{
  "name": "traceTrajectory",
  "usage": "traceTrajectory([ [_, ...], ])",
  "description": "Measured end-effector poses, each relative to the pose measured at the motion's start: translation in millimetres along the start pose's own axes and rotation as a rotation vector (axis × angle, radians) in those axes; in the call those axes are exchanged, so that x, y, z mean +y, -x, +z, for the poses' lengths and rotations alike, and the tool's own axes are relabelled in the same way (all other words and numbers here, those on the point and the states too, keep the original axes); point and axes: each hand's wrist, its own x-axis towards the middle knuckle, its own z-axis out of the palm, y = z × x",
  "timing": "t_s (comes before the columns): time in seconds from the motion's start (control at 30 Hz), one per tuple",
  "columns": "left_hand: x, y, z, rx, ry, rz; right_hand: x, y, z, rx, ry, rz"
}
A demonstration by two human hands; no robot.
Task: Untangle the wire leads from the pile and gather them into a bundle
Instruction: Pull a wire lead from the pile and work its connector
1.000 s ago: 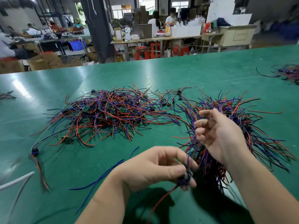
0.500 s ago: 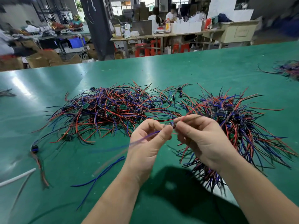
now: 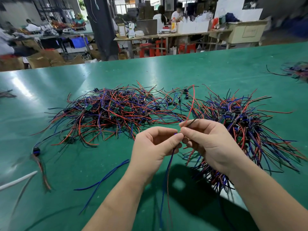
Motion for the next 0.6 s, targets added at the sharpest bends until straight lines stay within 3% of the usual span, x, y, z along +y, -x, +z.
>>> traceTrajectory([
  [0.23,-4,1,4,-0.017,-0.088,0.093,0,-2,-2,0.128,0.080,0.023],
  [0.4,-6,-1,-1,-0.045,-0.079,-0.094,1,-1,-2,0.157,0.084,0.016],
  [0.6,7,7,-12,-0.445,-0.072,-0.366,-12,-4,-8,0.235,0.018,-0.067],
])
